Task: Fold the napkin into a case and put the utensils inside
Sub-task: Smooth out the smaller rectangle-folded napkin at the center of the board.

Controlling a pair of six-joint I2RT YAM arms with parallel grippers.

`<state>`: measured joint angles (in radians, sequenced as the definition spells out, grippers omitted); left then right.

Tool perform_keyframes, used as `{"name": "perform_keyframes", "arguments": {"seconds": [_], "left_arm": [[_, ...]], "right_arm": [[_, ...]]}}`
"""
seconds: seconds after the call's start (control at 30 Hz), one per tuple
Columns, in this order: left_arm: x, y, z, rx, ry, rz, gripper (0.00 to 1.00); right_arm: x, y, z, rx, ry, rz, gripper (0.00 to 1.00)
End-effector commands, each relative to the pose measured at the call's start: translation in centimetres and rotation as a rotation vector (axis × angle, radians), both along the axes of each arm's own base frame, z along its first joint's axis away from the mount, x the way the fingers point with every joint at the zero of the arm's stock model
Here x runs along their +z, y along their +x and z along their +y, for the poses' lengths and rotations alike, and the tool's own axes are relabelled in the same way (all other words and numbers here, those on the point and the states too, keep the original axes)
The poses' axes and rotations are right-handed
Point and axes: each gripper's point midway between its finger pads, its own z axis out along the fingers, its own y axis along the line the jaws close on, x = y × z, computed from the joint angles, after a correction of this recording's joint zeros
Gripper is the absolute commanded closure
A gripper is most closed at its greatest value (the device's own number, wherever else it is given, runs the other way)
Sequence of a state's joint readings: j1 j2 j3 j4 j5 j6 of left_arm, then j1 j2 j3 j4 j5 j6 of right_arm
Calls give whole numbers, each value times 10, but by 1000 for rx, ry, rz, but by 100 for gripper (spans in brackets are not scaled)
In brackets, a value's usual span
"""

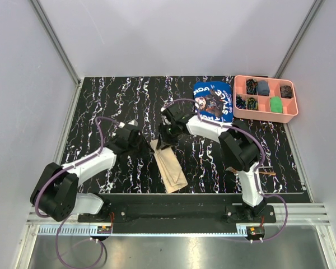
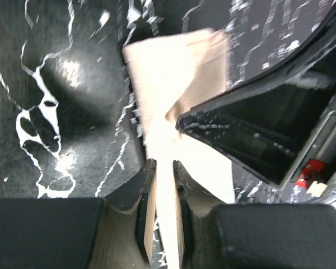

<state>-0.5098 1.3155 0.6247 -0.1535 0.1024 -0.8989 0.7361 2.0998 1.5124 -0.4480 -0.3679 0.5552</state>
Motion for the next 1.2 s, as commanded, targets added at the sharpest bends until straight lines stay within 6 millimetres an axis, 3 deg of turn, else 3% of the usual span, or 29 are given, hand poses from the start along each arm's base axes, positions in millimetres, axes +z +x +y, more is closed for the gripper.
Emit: {"name": "perform_keyframes", "arguments": {"seconds": [0.0,0.17,0.3,0.47,0.73,1.17], "left_arm": [[35,19,2,-4,4,-85,80],[41,41,-5,-12,-15,-72,84],[41,57,-12,-33,-14,-73,83],[30,69,-16,-42,14,-45,84],[16,80,-18,-53,52,-19,89],[-1,81,-18,-51,70,3,91]], "right_arm": [[53,0,-4,27,101,-54,61],[55,3,-15,15,107,-52,60],[47,12,-16,4,105,-56,83],[33,19,-6,6,127,-25,100],[12,22,6,-6,148,26,100],[7,24,15,-26,186,65,100]]}}
